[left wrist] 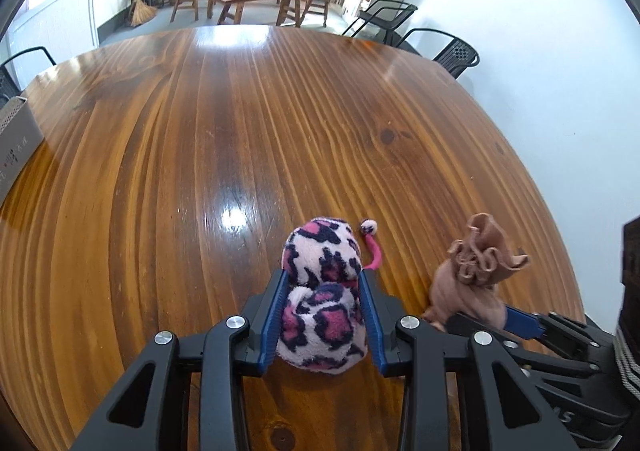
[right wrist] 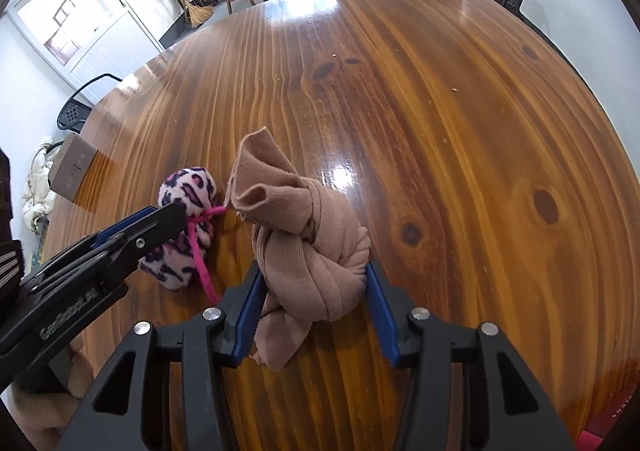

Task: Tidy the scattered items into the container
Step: 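Grasp the second leopard plush with the left gripper while the right grasps the beige knotted sock, then carry the leopard plush and beige knotted sock over the tray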

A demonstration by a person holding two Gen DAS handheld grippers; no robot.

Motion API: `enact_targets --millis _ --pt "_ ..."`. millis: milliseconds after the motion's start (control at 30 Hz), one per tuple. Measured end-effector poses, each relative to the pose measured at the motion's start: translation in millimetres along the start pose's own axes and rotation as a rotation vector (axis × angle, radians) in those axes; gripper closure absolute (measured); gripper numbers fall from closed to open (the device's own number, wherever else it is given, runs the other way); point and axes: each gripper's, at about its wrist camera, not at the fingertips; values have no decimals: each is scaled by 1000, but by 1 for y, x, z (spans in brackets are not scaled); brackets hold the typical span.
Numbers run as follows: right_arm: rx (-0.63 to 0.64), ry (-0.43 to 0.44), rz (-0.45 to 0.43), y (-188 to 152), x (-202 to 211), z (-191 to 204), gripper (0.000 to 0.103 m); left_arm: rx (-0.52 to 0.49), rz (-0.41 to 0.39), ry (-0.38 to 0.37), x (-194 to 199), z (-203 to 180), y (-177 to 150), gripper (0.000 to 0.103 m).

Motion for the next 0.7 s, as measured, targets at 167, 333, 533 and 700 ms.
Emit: enact_targets --millis 167,333,533,700 --pt "-49 3 -13 -20 19 -20 50 4 23 -5 -13 -3 0 59" --pt "-90 21 -45 -46 50 -36 50 -62 31 37 -24 -16 -2 62" --pt "-132 46 -110 -68 100 -47 50 -70 7 10 -6 -30 -10 65" --pt "-159 49 -169 -80 139 -66 50 -123 -37 -32 30 -62 -19 65"
Point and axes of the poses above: each gripper's, at about its wrist camera, not at the fingertips, and x roughly against the way its jaws point, z to its left, y to its top, and after that the axes turned 1 degree about y, right-handed
